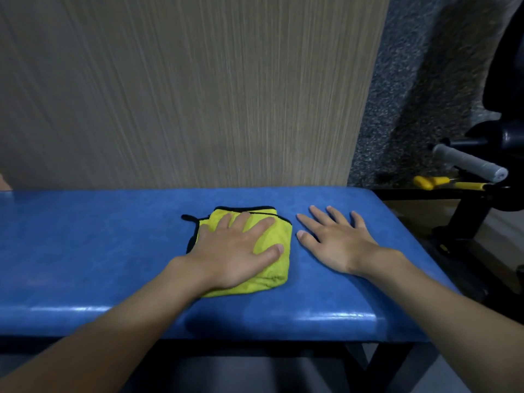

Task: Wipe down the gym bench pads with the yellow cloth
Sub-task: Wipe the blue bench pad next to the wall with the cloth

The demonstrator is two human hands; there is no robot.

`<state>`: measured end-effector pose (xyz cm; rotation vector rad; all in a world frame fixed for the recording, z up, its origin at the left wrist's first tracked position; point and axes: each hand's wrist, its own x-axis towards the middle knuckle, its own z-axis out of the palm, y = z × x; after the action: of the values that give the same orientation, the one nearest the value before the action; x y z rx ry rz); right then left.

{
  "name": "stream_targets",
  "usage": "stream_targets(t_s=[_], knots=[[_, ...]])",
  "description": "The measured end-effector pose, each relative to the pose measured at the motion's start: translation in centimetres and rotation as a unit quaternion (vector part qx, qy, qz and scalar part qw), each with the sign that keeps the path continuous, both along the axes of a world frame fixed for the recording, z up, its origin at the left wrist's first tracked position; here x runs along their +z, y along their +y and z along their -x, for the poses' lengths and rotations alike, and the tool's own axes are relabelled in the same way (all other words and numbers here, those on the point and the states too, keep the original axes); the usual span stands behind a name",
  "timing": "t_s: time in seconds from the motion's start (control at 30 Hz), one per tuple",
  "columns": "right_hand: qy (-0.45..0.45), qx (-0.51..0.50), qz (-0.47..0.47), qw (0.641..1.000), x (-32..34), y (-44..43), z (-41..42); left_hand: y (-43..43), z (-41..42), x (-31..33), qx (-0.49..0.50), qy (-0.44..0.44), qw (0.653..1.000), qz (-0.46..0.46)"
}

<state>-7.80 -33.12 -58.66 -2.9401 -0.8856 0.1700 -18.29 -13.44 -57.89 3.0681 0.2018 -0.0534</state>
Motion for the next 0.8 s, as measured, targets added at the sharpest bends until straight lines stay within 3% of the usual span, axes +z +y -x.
stream_targets(t_s=[0.4, 0.8], knots=[[-0.023, -0.001, -0.001, 1.0, -0.6, 0.1, -0.3, 3.9, -14.1, 0.4, 0.041, -0.026, 0.999, -0.01], [-0.011, -0.004, -0.03, 0.999, -0.2, 0.0, -0.2, 3.0, -9.7, -0.2, 0.032, -0.021, 0.999, -0.017]])
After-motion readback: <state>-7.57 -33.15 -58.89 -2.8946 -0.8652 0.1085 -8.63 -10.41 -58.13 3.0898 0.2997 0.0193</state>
